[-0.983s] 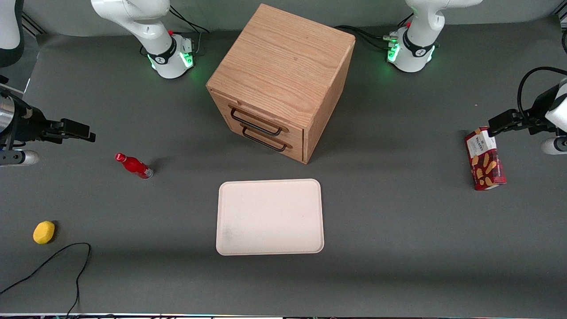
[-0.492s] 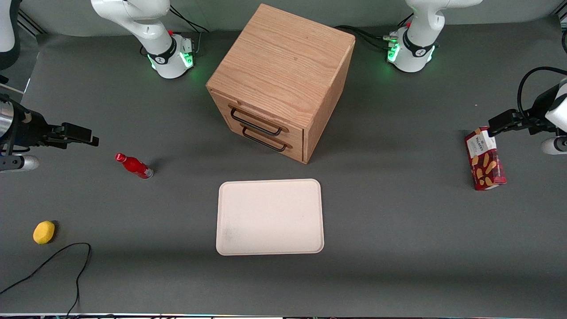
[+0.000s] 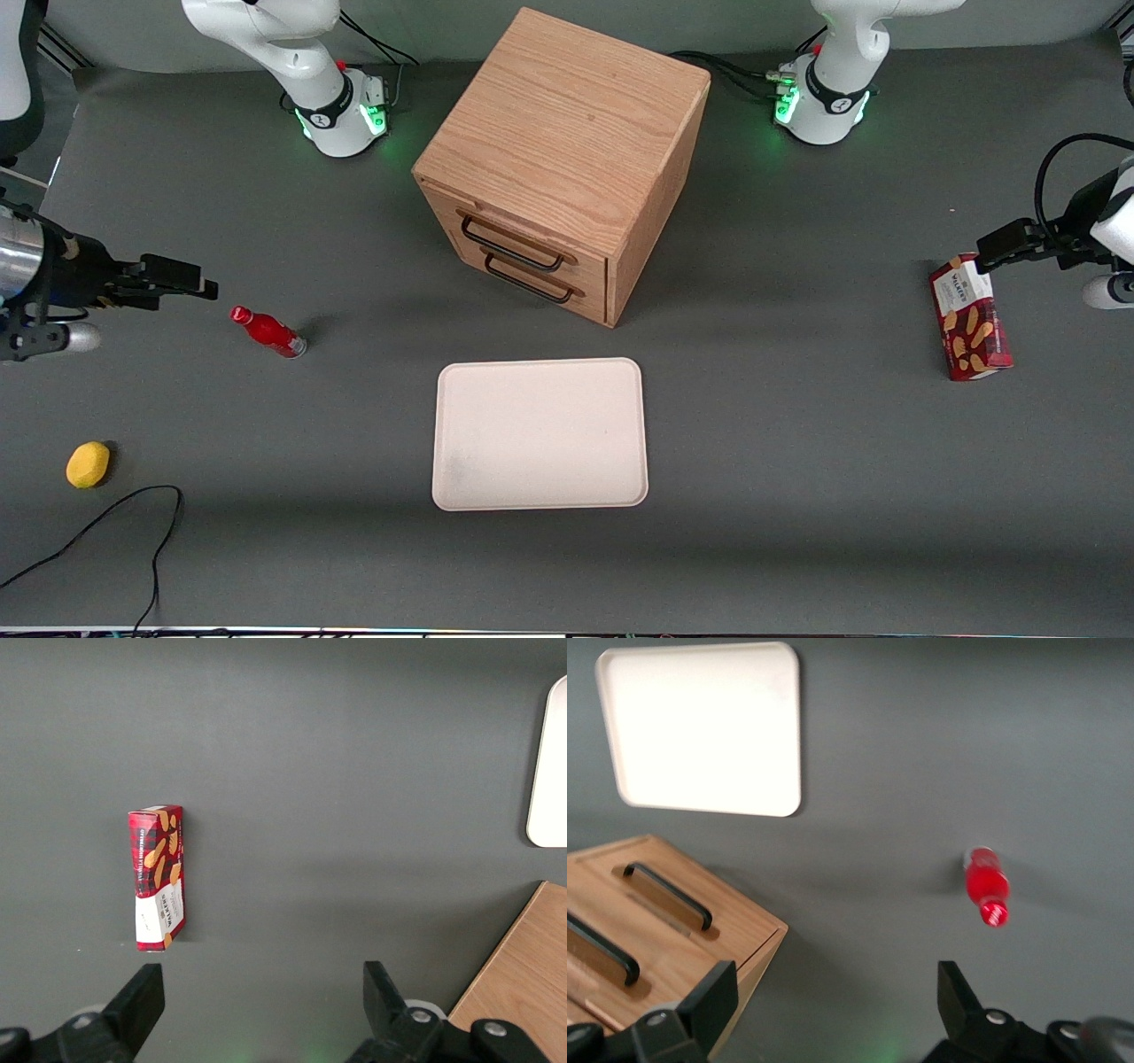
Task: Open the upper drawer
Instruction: 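Move the right gripper toward the upper drawer's black handle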
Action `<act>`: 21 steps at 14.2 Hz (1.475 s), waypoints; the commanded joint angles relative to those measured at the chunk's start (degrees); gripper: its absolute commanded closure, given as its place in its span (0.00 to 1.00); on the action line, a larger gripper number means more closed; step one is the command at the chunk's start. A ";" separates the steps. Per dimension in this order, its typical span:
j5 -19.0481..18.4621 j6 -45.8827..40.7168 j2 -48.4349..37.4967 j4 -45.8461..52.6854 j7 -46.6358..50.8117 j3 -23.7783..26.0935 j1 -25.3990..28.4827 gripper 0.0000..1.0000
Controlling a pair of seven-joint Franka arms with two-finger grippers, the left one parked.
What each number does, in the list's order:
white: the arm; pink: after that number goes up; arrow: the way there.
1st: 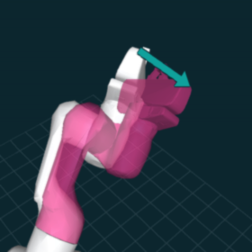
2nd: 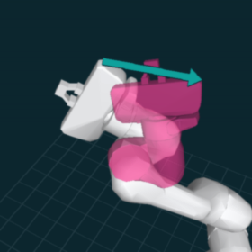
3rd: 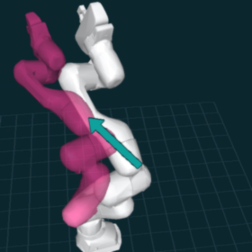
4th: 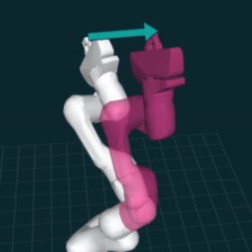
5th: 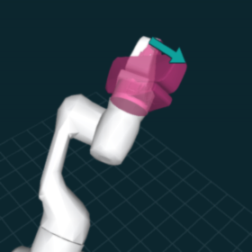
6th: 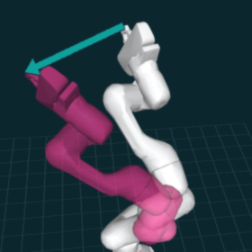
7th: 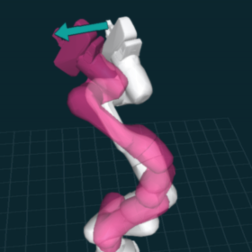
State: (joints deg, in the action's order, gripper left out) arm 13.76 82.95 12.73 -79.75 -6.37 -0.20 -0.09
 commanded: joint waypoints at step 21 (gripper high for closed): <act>5.05 3.27 15.83 5.04 -27.29 6.35 23.90 0.00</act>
State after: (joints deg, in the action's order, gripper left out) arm 17.24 86.41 27.04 -76.19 -33.68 6.62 22.27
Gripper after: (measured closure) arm 0.000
